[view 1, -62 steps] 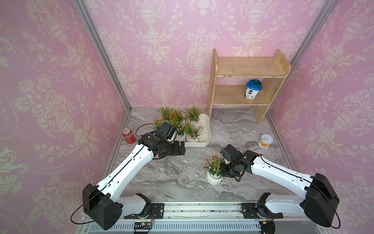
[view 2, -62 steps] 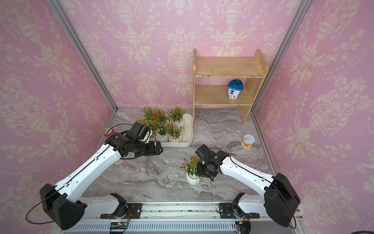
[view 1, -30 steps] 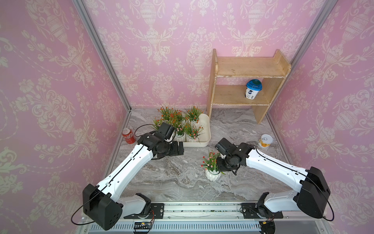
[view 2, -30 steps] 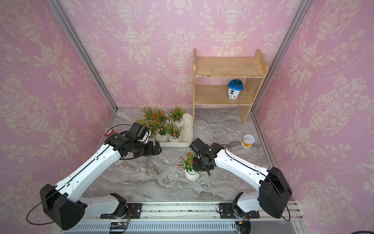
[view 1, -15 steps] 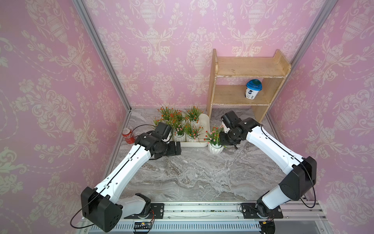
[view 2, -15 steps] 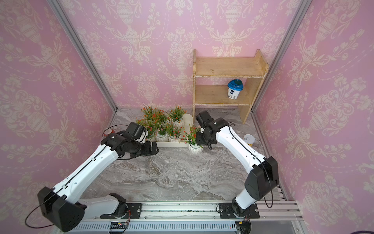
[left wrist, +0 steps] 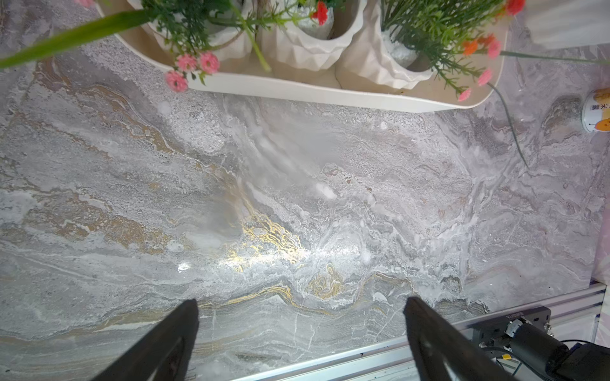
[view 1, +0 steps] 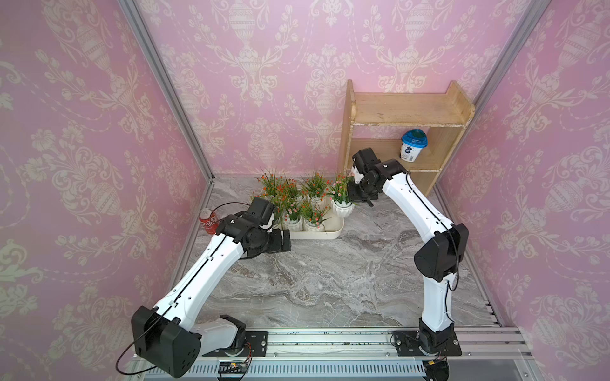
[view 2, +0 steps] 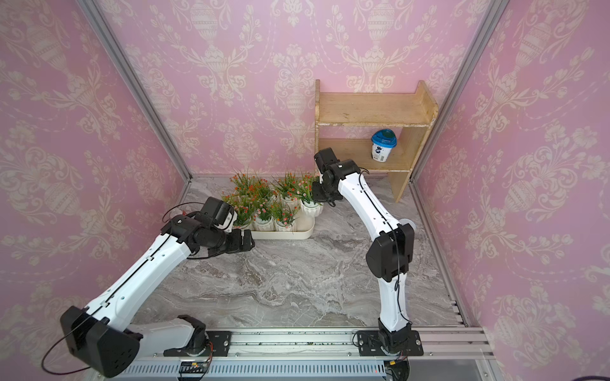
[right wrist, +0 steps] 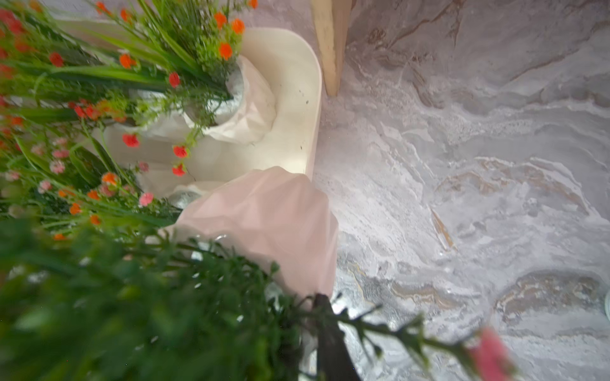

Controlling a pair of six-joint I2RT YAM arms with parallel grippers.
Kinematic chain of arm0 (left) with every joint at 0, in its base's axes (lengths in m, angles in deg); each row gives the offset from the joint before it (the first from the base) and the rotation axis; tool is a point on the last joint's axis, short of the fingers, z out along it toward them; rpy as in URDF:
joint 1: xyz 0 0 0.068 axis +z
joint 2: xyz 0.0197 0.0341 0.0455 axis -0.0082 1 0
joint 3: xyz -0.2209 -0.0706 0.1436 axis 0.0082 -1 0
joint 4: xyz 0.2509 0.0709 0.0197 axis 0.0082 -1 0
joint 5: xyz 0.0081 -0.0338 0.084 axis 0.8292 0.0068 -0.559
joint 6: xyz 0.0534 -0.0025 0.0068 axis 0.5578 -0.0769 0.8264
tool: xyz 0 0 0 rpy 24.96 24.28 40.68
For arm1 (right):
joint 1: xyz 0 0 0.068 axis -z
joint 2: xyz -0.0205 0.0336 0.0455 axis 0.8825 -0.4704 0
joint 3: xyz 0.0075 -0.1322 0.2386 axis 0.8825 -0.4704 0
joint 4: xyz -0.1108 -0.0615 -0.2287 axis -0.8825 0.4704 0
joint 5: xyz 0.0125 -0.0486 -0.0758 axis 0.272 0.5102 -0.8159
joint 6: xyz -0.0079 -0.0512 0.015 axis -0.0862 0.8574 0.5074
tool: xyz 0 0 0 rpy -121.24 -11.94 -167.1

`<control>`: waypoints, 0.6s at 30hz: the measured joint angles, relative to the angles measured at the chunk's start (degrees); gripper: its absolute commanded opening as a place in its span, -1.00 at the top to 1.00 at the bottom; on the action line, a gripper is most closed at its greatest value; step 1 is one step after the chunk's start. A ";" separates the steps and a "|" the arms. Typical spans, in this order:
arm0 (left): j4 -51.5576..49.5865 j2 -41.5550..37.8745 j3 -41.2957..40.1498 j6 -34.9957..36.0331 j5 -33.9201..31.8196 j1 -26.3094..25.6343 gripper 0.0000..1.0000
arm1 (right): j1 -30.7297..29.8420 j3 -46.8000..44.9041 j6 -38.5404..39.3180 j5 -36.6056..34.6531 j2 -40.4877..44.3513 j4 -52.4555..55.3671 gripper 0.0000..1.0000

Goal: Put the potted gypsophila into the storage box
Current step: Place the baby's breath potted plant at the storage box.

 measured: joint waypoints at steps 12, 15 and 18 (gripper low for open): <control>-0.13 2.10 0.17 1.40 0.02 1.44 -0.98 | 0.35 12.57 -0.09 3.98 -11.98 1.86 1.00; -0.13 2.54 0.26 1.66 0.04 1.64 -0.99 | 0.35 12.55 -0.24 4.79 -12.83 1.79 1.00; -0.11 3.17 0.39 1.90 0.04 1.75 -0.98 | 0.35 12.31 -0.26 5.46 -13.09 1.36 1.00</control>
